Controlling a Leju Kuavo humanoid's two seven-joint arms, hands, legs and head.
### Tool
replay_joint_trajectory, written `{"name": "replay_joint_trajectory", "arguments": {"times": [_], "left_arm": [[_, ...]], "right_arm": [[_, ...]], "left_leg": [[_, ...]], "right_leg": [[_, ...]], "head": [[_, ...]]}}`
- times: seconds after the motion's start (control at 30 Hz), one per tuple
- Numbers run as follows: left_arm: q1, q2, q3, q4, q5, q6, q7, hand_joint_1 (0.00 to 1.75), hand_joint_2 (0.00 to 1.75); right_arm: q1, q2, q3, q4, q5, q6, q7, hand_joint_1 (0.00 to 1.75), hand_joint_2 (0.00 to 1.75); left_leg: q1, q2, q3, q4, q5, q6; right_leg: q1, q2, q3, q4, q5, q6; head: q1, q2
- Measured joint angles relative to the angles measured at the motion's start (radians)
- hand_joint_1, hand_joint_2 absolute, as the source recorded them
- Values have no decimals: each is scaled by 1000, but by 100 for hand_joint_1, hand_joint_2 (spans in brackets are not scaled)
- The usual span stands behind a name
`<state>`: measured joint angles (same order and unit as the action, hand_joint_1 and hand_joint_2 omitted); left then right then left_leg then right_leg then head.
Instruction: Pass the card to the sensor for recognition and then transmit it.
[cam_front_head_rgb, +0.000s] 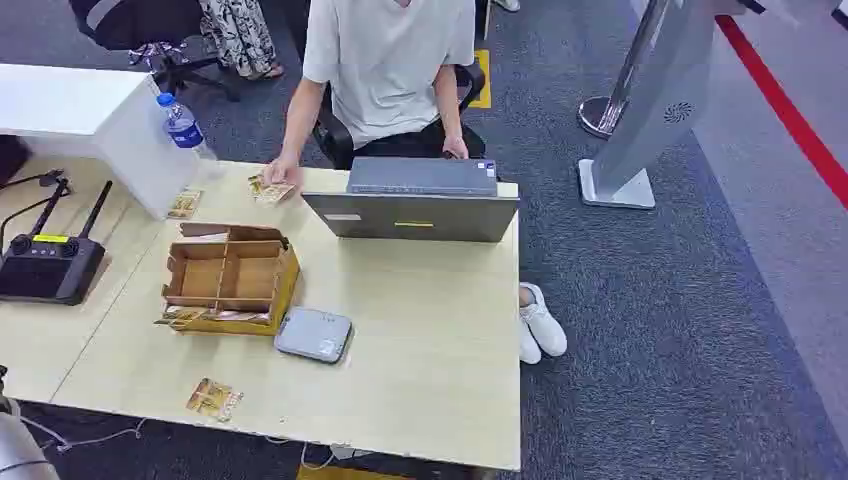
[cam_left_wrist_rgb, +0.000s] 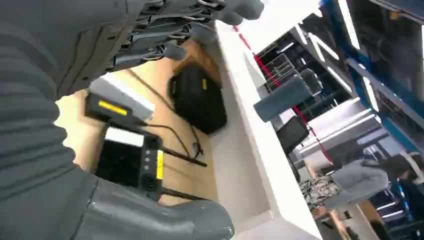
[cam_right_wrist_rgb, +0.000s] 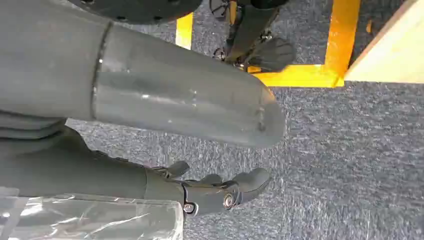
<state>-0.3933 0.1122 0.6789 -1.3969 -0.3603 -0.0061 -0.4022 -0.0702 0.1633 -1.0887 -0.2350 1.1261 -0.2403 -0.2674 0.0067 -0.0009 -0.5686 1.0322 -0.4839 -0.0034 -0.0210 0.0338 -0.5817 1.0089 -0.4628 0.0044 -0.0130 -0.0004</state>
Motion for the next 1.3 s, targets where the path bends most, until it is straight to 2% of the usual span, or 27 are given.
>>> {"name": "replay_joint_trajectory", "arguments": {"times": [0.83,0.87,1.17,1.3], "left_arm": [[-221,135,-559,-75,-679,193,237,0,175],[-229,140,-581,-78,-705,200,247,175,175],[-283,175,-765,-104,-938,250,341,175,175],[-292,182,-801,-105,-959,248,354,175,175]], "right_arm": [[-12,0,60,14,81,39,50,0,0],[-12,0,61,14,86,42,55,0,0],[-14,0,87,16,119,60,79,0,0],[-14,0,95,18,122,63,87,0,0]], "left_leg": [[0,0,-2,1,2,0],[0,0,-2,1,2,0],[0,0,-3,2,3,0],[0,0,-3,2,3,0]], "right_leg": [[0,1,-1,0,3,1],[0,1,-1,0,3,1],[0,0,-2,0,4,1],[0,1,-2,0,4,1]], "head": [[0,0],[0,0],[0,0],[0,0]]}}
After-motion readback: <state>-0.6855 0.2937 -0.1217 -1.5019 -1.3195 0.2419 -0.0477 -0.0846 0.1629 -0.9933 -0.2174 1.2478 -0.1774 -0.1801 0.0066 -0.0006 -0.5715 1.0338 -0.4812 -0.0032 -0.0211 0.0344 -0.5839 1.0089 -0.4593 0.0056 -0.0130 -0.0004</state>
